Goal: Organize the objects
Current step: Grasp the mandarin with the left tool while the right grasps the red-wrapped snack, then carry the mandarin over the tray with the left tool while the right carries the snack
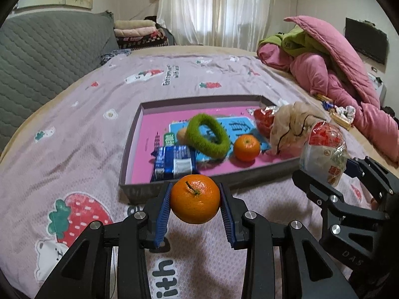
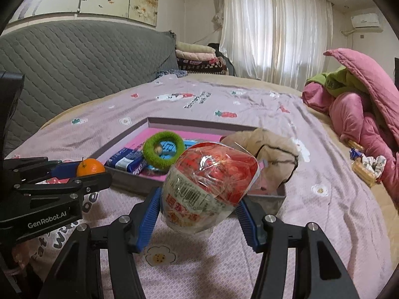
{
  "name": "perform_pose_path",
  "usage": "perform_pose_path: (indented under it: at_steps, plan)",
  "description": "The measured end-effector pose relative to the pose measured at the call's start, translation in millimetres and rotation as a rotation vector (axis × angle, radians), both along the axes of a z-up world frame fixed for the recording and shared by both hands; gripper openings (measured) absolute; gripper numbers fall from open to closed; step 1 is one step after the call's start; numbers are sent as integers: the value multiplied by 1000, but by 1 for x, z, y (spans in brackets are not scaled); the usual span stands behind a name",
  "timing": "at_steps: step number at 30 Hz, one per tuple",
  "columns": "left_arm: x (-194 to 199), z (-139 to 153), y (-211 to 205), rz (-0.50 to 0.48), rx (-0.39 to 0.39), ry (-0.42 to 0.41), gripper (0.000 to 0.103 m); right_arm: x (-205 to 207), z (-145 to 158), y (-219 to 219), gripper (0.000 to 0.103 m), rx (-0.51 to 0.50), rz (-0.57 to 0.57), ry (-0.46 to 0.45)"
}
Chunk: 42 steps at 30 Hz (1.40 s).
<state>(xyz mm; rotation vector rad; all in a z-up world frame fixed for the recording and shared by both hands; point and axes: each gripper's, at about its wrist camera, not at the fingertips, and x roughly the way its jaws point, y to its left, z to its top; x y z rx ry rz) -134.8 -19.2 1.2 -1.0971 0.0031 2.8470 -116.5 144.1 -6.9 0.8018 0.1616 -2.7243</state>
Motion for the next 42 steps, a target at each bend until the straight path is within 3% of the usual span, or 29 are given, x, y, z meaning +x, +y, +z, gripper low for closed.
perform_pose_path:
  at_steps: [18,26,42]
  plan:
    - [-35,32,7,-8,16,53,38,-21,33,10,59,8,-17,66]
    - [-54,34,3,2,28,41,38,-39,49,14,59,13,-23,98]
    - [-85,31,6,1,20,54,38,-69,38,16,59,24,-25,75]
